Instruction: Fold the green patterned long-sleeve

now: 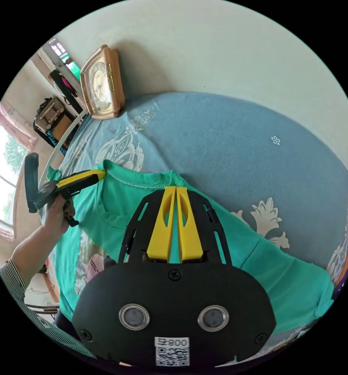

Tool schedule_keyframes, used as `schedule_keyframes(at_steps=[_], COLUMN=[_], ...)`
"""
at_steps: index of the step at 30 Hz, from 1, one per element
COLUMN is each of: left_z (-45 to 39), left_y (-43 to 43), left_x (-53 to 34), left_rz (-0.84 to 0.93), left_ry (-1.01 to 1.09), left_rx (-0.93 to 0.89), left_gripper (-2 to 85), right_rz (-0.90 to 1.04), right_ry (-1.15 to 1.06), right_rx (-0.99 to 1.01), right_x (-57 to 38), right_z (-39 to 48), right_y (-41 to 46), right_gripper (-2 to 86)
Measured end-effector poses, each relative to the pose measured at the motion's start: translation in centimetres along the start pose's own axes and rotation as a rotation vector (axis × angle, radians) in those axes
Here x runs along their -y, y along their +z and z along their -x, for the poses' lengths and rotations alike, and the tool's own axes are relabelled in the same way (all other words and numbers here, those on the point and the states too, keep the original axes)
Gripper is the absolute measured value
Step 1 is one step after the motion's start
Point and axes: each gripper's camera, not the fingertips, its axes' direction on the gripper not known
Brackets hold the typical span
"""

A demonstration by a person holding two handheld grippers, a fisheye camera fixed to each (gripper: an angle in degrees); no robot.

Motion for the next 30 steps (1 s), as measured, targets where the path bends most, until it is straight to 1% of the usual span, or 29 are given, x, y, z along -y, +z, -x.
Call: schedule_keyframes(at_steps=[3, 6, 8, 10, 13, 14, 15, 17, 22, 23, 26, 28, 30], left_z=[0.5, 0.3, 0.8, 1.7, 3.2, 3.7, 3.8, 4.2, 1.3, 0.3, -2.5, -4.4, -6.4], left_y=[0.8, -0.9, -2.1, -2.9, -2.4, -1.6, -1.3, -1.0, -0.8, -1.5, -3.6, -4.3, -3.8], left_x=[0.3, -1.9, -3.9, -6.0, -8.4, -8.8, -9.2, -9.2, -8.9, -9.2, -10.7, -12.2, -13.8], left_rz=[0.013, -0.059, -0.080, -0.082, -0.036, 0.010, -0.015, -0.019, -0.032, -0.063, -0.125, -0.134, -0.099], left_ry=[-0.045, -0.011, -0.011, -0.038, -0.104, -0.136, -0.120, -0.182, -0.201, -0.198, -0.185, -0.181, -0.206], left_rx=[-0.053, -0.064, -0.071, -0.036, 0.020, 0.052, 0.028, -0.021, 0.027, 0.045, 0.012, 0.023, 0.061], left_gripper=[0.1, 0.1, 0.2, 0.2, 0.2, 0.1, 0.1, 0.1, 0.1, 0.1, 0.1, 0.1, 0.1], right_rz=[-0.025, -0.109, -0.150, -0.126, -0.089, -0.054, -0.032, -0.063, -0.106, -0.143, -0.193, -0.188, -0.141], right_ry=[0.000, -0.027, 0.001, 0.060, 0.141, 0.172, 0.186, 0.223, 0.264, 0.241, 0.184, 0.158, 0.153], right_rx=[0.041, 0.103, 0.031, -0.037, -0.095, -0.154, -0.170, -0.108, -0.092, -0.092, -0.032, -0.020, -0.047], right_x=[-0.1, -2.9, -6.4, -8.6, -10.4, -10.6, -10.6, -11.3, -12.7, -13.4, -16.8, -19.8, -22.5], right_z=[-0.6, -2.2, -5.0, -7.5, -10.9, -11.9, -12.3, -13.9, -15.0, -14.6, -13.0, -11.9, -11.4], right_y=[-1.5, -5.8, -9.2, -10.5, -11.3, -11.1, -10.9, -11.7, -14.6, -16.2, -20.2, -21.7, -22.0], right_gripper=[0.0, 0.0, -0.1, -0.1, -0.1, -0.1, -0.1, -0.1, -0.1, -0.1, 0.0, 0.0, 0.0])
